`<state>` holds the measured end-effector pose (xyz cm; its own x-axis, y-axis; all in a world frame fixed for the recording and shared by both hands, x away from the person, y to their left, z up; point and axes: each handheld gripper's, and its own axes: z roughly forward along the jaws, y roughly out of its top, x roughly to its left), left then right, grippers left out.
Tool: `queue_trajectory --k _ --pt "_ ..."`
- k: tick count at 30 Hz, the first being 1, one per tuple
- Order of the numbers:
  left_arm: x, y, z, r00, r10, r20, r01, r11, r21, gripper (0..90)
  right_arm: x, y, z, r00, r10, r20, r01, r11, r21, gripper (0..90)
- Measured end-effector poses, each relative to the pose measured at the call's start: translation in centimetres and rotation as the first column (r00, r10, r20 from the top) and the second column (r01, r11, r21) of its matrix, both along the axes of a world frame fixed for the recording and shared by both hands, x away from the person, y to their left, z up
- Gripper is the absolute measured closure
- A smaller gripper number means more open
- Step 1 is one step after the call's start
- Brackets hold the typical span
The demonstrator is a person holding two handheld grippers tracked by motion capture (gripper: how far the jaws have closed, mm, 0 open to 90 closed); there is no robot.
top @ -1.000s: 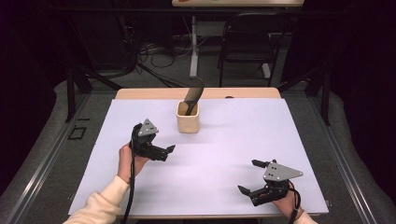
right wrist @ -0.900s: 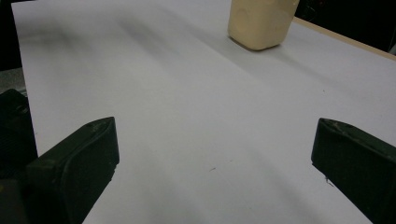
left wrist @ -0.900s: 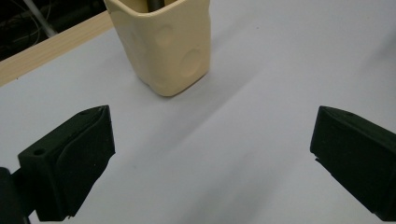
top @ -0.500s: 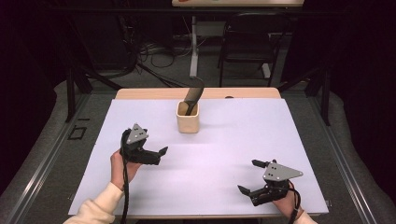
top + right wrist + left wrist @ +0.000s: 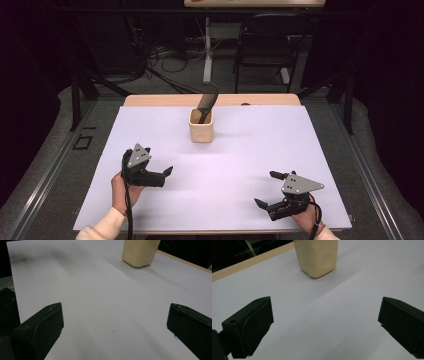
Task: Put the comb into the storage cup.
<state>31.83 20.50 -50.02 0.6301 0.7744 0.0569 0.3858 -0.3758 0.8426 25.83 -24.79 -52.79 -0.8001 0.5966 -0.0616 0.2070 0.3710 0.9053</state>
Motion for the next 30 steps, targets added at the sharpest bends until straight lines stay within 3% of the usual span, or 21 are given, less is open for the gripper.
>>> queue_trajectory --k 8,12,21,30 --pt "-1.2 0.6 -0.9 0.9999 0.011 -0.01 -0.011 0.9999 0.0 0.0 0.0 0.0 0.0 1.0 -0.001 -0.002 0.001 1.0 0.0 0.3" --pt "-1.5 0.6 -1.5 0.9988 -0.018 -0.046 0.019 0.9995 0.025 0.0 0.1 0.0 -0.1 1.0 -0.003 -0.006 0.003 1.0 0.0 0.3" --pt "-2.7 0.8 -1.6 0.9995 -0.023 -0.022 0.024 0.9994 0.026 0.0 0.0 0.0 0.0 1.0 -0.005 -0.001 0.005 1.0 0.002 0.3" --pt "-3.7 0.7 -2.3 0.9981 -0.059 -0.019 0.06 0.9975 0.038 0.0 0.0 0.0 0.0 1.0 -0.002 -0.003 0.002 1.0 0.002 0.3"
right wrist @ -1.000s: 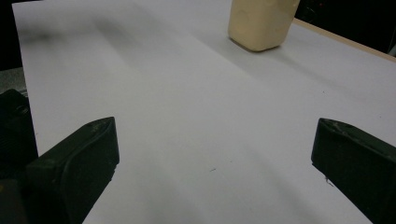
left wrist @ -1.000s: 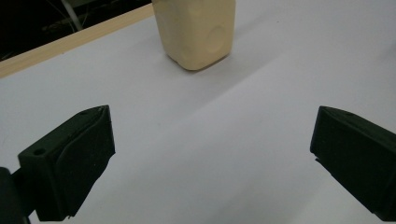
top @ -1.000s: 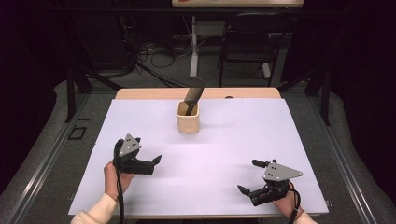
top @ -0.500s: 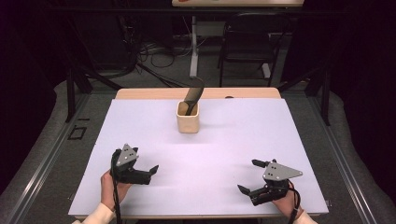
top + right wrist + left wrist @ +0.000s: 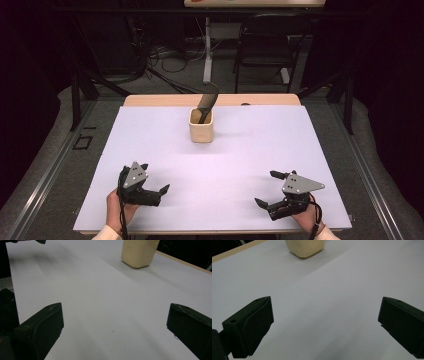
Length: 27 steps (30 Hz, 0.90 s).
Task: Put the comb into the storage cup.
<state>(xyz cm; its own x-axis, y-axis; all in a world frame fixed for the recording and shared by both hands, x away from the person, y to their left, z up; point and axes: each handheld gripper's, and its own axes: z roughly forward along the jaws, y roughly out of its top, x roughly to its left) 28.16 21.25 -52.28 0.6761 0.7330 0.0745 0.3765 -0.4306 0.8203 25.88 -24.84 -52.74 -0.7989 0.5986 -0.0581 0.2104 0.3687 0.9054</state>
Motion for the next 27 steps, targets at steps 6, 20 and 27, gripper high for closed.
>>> queue_trajectory --k 6,20,27 --pt "-0.5 0.3 -0.3 0.9999 0.01 -0.003 -0.01 0.9999 -0.011 0.0 0.0 -0.1 0.0 1.0 0.0 0.002 0.0 1.0 0.001 0.3" --pt "-1.4 1.1 -1.1 0.9999 -0.002 -0.016 0.002 0.9999 -0.015 0.0 0.0 -0.1 0.0 1.0 0.005 0.003 -0.005 1.0 0.0 0.3" --pt "-1.3 1.4 -1.1 0.9999 -0.013 -0.009 0.013 0.9999 -0.007 0.0 0.1 0.0 -0.1 1.0 0.008 -0.004 -0.008 1.0 -0.003 0.2"
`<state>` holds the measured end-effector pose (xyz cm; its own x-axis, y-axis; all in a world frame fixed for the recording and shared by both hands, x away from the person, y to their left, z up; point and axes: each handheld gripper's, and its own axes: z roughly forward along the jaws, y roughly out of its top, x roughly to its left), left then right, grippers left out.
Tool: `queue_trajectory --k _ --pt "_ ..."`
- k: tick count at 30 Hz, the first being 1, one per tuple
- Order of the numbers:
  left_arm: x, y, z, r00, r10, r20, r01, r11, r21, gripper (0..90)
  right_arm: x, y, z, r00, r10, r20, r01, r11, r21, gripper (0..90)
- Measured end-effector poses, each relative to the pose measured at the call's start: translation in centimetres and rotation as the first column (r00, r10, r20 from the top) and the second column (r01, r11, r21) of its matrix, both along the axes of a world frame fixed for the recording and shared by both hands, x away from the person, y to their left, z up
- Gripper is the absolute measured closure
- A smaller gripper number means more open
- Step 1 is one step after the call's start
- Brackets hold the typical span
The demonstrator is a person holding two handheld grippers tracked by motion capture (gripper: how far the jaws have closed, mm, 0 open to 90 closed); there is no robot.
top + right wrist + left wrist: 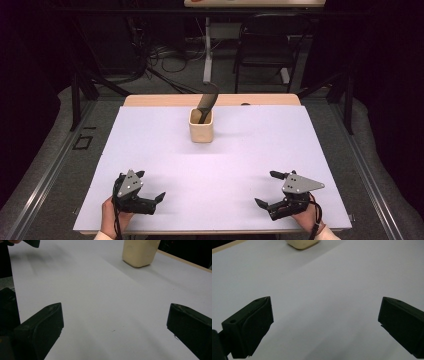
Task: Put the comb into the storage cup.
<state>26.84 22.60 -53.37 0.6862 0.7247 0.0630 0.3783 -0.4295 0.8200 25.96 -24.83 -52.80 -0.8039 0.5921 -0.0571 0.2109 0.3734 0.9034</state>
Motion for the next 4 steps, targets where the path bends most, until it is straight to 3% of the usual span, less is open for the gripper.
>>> queue_trajectory --k 4 --pt "0.17 -0.01 -0.08 0.9999 -0.005 -0.012 0.005 1.0 -0.002 0.0 -0.12 -0.07 0.06 1.0 0.0 -0.001 0.0 1.0 0.001 0.2"
